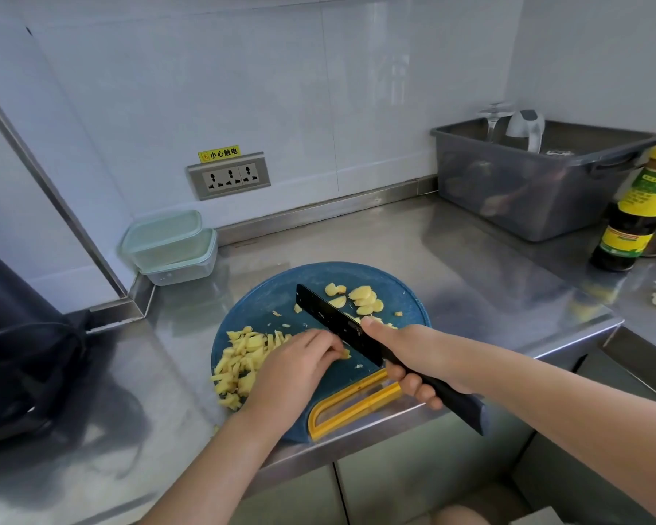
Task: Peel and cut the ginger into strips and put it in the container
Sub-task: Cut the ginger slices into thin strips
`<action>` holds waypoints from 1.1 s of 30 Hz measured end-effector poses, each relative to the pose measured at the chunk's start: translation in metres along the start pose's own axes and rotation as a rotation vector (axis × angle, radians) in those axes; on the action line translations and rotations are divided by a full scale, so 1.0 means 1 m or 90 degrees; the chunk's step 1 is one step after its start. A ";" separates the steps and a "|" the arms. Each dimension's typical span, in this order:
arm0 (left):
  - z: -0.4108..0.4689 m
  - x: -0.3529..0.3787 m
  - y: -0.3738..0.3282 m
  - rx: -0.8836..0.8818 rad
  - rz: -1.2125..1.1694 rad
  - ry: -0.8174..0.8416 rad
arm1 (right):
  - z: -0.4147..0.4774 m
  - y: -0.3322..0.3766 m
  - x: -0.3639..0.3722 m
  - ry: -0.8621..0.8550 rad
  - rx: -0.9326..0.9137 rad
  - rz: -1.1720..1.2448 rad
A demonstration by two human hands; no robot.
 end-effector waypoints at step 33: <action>0.000 -0.011 -0.007 -0.077 0.008 0.004 | -0.004 0.008 -0.002 0.004 -0.010 -0.104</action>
Point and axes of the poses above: each hand's wrist, its own z-axis towards the middle knuckle, its own x-axis out of the palm, y = z × x, the point moved 2 cm from there along z, towards the middle knuckle, and after that the axes turned 13 degrees about -y, right-handed, at the moved point
